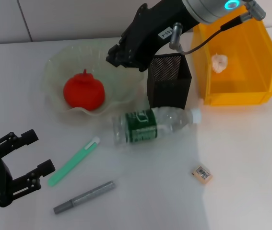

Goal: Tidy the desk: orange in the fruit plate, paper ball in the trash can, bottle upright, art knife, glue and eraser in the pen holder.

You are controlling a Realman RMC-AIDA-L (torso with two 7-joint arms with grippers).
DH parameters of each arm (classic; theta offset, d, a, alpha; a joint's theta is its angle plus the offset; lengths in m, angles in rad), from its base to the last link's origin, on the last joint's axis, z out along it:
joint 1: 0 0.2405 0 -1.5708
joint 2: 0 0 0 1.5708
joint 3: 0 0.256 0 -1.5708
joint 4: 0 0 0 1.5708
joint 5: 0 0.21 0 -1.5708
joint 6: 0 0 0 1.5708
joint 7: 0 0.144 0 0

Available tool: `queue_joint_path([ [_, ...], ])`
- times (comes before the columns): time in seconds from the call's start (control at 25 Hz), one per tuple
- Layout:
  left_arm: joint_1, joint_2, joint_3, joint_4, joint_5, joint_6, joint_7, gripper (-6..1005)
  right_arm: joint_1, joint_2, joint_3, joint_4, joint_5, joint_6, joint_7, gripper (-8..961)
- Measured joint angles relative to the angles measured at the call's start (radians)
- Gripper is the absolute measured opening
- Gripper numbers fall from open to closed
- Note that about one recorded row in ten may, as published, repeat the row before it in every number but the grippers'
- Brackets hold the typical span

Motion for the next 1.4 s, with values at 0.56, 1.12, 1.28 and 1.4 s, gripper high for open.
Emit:
queue_joint_path([
  [0.56,-0.013,-0.002,0.005,-0.001,0.004,-0.006,0.012,785,-0.077,-0.006,0.142,-0.124,-0.018,-0.154,0.061,27],
  [1.12,-0.045,-0.006,0.007,-0.057,0.001,-0.023,0.013,785,-0.127,-0.049,0.245,-0.047,-0.145,-0.384,-0.179,104],
  [1.28,-0.054,-0.007,0.006,-0.079,0.003,-0.052,0.015,785,-0.132,-0.031,0.231,-0.045,-0.227,-0.398,-0.289,199],
  [1.4,-0.056,-0.007,0.009,-0.087,0.004,-0.077,0.025,785,-0.144,-0.009,0.198,-0.04,-0.307,-0.382,-0.417,325],
])
